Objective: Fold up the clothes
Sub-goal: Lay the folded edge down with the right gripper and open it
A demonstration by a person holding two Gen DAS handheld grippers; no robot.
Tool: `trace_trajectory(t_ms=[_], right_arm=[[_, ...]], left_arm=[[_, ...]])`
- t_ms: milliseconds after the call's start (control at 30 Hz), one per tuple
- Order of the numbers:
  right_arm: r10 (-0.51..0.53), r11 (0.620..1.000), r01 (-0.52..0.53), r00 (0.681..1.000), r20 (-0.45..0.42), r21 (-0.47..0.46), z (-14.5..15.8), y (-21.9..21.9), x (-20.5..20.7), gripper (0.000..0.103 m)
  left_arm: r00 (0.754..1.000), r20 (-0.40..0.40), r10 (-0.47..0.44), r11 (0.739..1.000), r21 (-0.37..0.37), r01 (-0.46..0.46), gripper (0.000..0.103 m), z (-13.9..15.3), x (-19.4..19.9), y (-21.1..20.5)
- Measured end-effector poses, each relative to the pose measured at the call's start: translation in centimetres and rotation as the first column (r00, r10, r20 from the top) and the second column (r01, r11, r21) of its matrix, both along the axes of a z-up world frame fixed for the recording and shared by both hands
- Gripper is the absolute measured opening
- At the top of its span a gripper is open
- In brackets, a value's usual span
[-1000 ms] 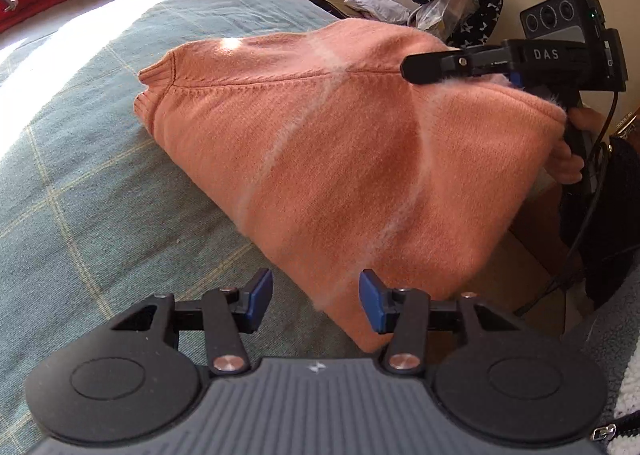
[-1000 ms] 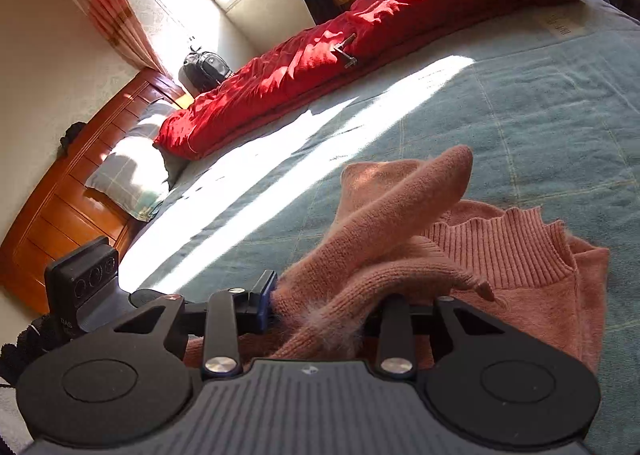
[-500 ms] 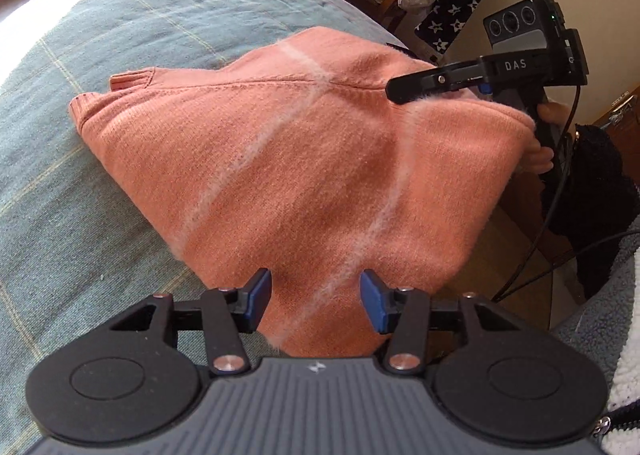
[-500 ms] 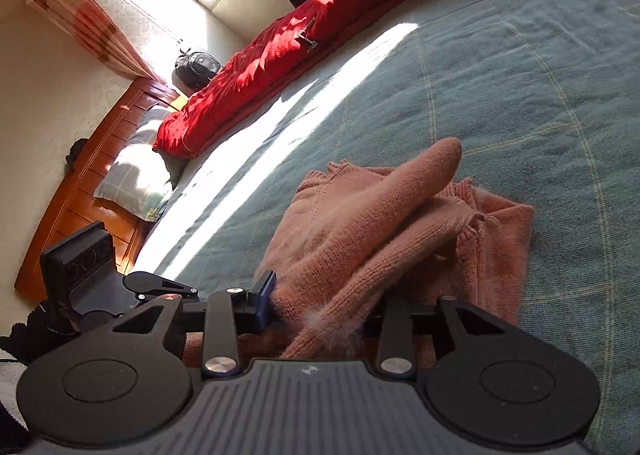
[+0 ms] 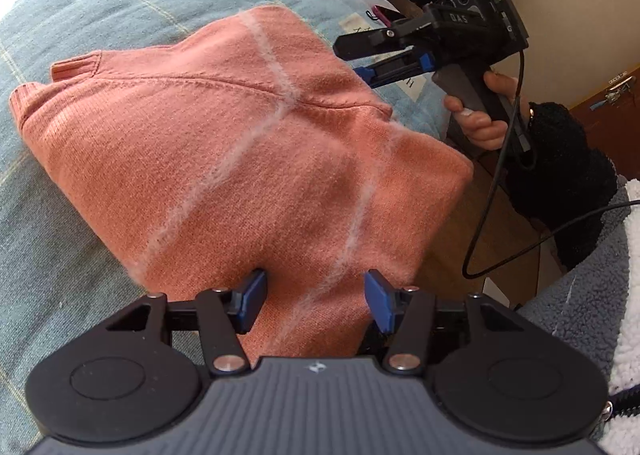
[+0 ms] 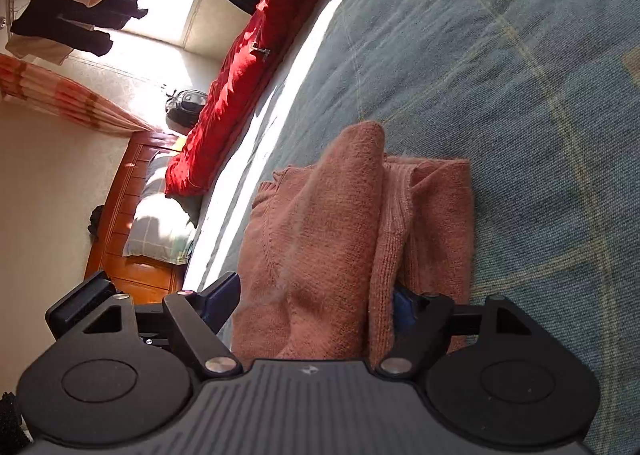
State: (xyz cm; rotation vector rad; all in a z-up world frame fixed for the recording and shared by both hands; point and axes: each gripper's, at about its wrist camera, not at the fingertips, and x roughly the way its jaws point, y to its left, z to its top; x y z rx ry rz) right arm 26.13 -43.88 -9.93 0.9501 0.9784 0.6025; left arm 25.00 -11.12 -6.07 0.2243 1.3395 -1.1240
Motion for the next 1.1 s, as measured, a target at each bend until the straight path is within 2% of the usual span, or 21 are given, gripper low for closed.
trace_trajectory(t_ms=[100, 133, 167, 233, 300, 367, 467, 533, 667, 800, 900, 1000, 1067, 1100], right_arm=[[0.000, 1.000, 0.000, 1.000, 0.015, 0.008, -0.5, 0.2, 1.4, 0.078], [0.001, 1.000, -0.001, 1.000, 0.017, -0.011, -0.6, 0.4, 1.9, 0.070], [0.008, 0.998, -0.007, 1.000, 0.007, -0.058, -0.8, 0.9, 2.5, 0.054], [0.009, 0.991, -0.010, 1.000, -0.002, -0.133, -0.7, 1.6, 3.0, 0.034], [0.010, 0.984, -0.006, 1.000, 0.021, -0.180, 0.4, 1.6, 3.0, 0.026], [0.016, 0.977, -0.002, 0.998, 0.065, -0.212, 2.0, 1.1, 3.0, 0.022], [0.035, 0.970, -0.012, 0.996, 0.088, -0.243, 3.4, 0.4, 3.2, 0.022], [0.049, 0.965, -0.034, 0.998, 0.049, -0.259, 2.3, 0.4, 3.5, 0.022], [0.028, 0.971, -0.031, 0.999, -0.017, -0.239, 0.4, -0.4, 3.1, 0.030], [0.007, 0.949, 0.005, 0.999, 0.036, -0.316, 3.9, -1.4, 1.0, 0.034], [0.034, 0.946, -0.018, 0.998, 0.046, -0.322, 6.4, -1.2, -1.3, 0.036], [0.071, 0.942, -0.072, 0.997, -0.014, -0.329, 6.6, 0.0, -3.6, 0.040], [0.094, 0.935, -0.112, 0.993, -0.068, -0.337, 6.0, 1.0, -5.0, 0.051], [0.103, 0.933, -0.128, 0.990, -0.092, -0.336, 5.6, 1.5, -5.6, 0.052]], left_arm=[[1.000, -0.010, -0.002, 1.000, 0.006, 0.002, 0.057, 0.0, 0.1, -0.3], [1.000, -0.014, -0.001, 1.000, 0.009, 0.001, 0.057, 0.0, 0.1, -0.4], [1.000, -0.019, 0.003, 1.000, 0.013, -0.002, 0.057, 0.0, 0.2, -0.4], [1.000, -0.022, 0.005, 1.000, 0.017, -0.005, 0.057, 0.2, 0.2, -0.5], [1.000, -0.019, 0.001, 1.000, 0.019, 0.000, 0.057, 0.6, 0.1, -0.6], [1.000, -0.020, -0.007, 1.000, 0.012, 0.007, 0.058, 1.1, -0.1, -0.7], [1.000, -0.025, -0.014, 1.000, 0.008, 0.014, 0.060, 1.5, -0.4, -0.8], [1.000, -0.029, -0.009, 1.000, 0.024, 0.010, 0.060, 1.4, -0.4, -0.8], [0.999, -0.038, -0.013, 0.999, 0.042, 0.015, 0.060, 1.5, -0.8, -0.6], [0.999, -0.023, -0.028, 0.999, 0.042, 0.029, 0.060, 1.8, -0.9, -0.3], [0.999, 0.014, -0.045, 0.998, 0.052, 0.044, 0.060, 2.1, -1.1, 0.0], [0.998, 0.033, -0.052, 0.997, 0.054, 0.050, 0.060, 2.1, -1.1, 0.3], [0.998, 0.036, -0.048, 0.998, 0.043, 0.046, 0.060, 2.1, -1.0, 0.4], [0.998, 0.037, -0.045, 0.998, 0.038, 0.043, 0.060, 2.1, -1.0, 0.4]])
